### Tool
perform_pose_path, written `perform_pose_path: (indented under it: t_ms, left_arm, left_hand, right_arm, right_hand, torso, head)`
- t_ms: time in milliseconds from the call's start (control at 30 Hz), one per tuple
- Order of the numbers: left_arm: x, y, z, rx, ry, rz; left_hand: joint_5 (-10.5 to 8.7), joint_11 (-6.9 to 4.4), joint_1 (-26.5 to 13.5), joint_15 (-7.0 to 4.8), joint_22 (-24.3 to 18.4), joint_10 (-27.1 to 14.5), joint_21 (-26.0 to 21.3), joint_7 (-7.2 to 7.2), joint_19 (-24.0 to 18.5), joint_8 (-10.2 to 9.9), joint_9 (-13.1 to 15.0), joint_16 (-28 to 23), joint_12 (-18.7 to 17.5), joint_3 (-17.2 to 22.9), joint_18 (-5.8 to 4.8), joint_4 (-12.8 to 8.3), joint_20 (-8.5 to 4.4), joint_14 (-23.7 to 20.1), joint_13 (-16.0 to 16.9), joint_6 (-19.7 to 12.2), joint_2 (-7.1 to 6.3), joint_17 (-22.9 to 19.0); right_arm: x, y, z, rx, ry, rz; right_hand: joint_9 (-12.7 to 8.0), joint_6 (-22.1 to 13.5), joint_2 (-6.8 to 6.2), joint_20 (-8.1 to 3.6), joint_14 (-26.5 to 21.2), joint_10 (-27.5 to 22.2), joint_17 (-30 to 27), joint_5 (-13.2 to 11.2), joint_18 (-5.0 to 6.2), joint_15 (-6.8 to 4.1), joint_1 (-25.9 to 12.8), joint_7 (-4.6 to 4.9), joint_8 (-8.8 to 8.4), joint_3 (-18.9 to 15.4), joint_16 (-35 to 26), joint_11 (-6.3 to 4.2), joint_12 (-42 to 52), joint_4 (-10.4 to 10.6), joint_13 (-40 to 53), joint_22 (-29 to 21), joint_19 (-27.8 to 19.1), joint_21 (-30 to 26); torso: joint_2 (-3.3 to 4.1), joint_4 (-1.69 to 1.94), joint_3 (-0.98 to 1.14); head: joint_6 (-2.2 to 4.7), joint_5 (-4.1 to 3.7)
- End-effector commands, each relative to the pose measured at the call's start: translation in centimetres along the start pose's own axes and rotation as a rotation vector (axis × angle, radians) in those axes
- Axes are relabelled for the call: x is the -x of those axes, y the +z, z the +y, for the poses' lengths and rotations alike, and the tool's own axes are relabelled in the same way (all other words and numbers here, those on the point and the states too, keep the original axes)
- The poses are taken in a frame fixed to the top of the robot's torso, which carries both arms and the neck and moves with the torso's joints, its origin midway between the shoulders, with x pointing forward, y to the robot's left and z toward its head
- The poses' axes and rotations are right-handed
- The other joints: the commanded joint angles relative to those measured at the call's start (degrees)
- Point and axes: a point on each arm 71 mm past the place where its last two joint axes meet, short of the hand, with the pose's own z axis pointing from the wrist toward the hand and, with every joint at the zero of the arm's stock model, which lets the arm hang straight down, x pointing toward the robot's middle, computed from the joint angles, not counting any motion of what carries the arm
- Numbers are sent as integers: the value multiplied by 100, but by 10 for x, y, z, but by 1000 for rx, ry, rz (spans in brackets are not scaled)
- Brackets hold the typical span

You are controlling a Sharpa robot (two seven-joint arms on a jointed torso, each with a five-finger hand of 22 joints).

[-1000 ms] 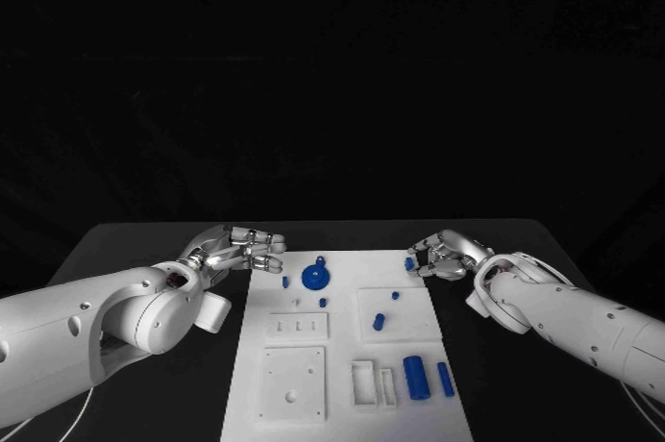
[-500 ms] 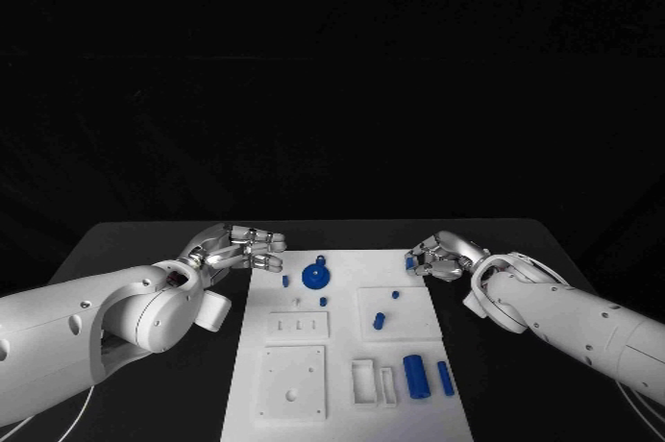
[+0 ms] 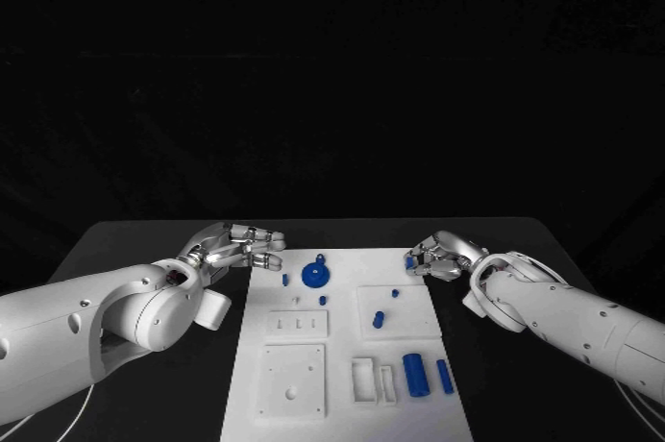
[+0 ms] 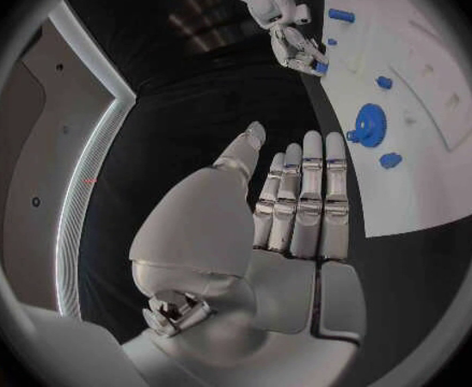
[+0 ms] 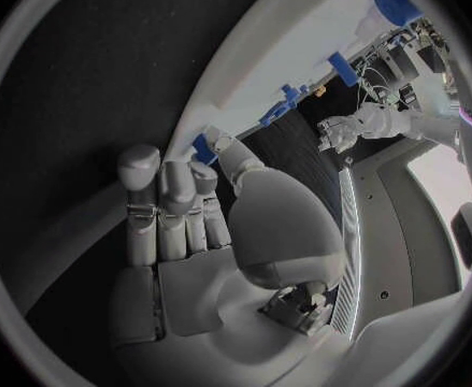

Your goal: Assemble the parts on the task board

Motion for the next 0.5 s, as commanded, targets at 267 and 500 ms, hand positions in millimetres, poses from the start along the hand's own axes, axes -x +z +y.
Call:
perform_pose_path:
  t_ms: [267,500]
  left_arm:
    - [-2,1,-1,-12,-2,16]
    - [0,1,0,-2,7,23]
  left_hand:
    - [-25,11,-30,2,-2,-36,39,-12,-29,-9,-4,-3,-36,11,63,-42,7,13,3,-31,7,-3]
    - [-29,-43,-54,-49,26,130,101,-47,39,0,8,70,-36,26,70,-25,-32,116,2,66,44,30]
  right_arm:
    - [-1,1,2,6,-15,-16]
    - [1,0,8,8,-18,-31]
  right_hand:
    - [13,221,79,-78,30,72,32,-115,-17,-73,-76,-58,-10,134,56,-42,81,72,43,557,44,121]
    - [14,274,69,-93,60,113,91,-474,-23,-83,-5,-57,-11,497,114,-50,96,24,67,575,68,232]
  torso:
    - [-5,2,2]
    - [-21,-4,7]
  head:
    - [0,3]
    - [14,34]
